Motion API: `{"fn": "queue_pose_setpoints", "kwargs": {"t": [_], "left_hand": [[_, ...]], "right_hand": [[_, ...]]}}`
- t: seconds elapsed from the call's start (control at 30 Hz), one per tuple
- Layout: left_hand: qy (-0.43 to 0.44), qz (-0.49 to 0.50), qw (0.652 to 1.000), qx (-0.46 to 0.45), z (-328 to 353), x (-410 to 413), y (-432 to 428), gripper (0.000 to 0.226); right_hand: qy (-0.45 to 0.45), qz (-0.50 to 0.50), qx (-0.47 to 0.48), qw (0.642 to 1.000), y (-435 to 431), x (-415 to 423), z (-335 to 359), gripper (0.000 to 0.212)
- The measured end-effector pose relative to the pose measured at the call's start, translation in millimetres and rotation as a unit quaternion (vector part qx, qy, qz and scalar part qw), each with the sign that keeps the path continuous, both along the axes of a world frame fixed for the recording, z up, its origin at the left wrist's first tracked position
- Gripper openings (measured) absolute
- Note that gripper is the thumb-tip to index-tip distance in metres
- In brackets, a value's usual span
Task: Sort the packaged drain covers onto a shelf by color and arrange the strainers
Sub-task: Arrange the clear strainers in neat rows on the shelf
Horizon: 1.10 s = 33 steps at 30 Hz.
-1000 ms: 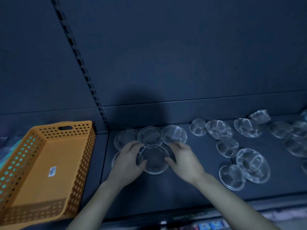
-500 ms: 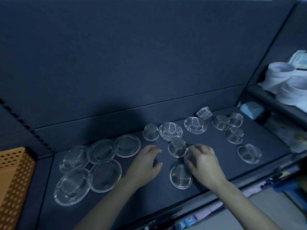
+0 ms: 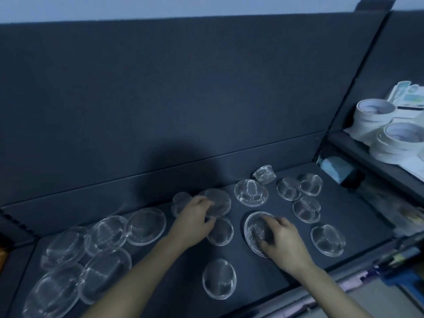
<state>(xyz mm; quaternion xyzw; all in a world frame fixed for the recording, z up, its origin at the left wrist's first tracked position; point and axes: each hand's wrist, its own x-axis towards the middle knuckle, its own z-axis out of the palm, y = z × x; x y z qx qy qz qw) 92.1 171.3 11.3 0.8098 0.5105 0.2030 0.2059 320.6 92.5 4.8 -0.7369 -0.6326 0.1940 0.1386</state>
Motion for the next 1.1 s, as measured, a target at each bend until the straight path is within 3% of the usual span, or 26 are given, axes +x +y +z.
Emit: {"fn": "queue_pose_setpoints", "kwargs": {"t": [0.13,0.3,0.4,0.57,0.73,0.83,1.1], "left_hand": [[0.033,0.004,0.999,-0.021,4,30,29,0.041],[0.14,0.064,0.979,-0.136,-4,41,64,0.073],[0.165,0.063,0.972,-0.155,-9,44,67,0.071],[0.039,0.106,0.989,-0.099,0,46,63,0.072],[-0.137,0.189,0.971,-0.053,24,27,37,0.063],[-0.143,0.205,0.967,-0.043,24,3,15,0.063],[-0.109,0.222,0.969,-0.006,31,-69,-46,0.064]], "right_hand": [[0.104,-0.045,0.025,0.993,12,18,6,0.059],[0.195,-0.075,0.039,0.977,26,34,8,0.04],[0.224,-0.089,0.048,0.969,29,34,11,0.036],[0.241,-0.091,0.068,0.964,32,34,13,0.047],[0.29,-0.095,0.108,0.946,31,28,31,0.038],[0.319,-0.08,0.101,0.939,31,13,39,0.037],[0.259,0.02,0.078,0.963,30,-64,46,0.048]]}}
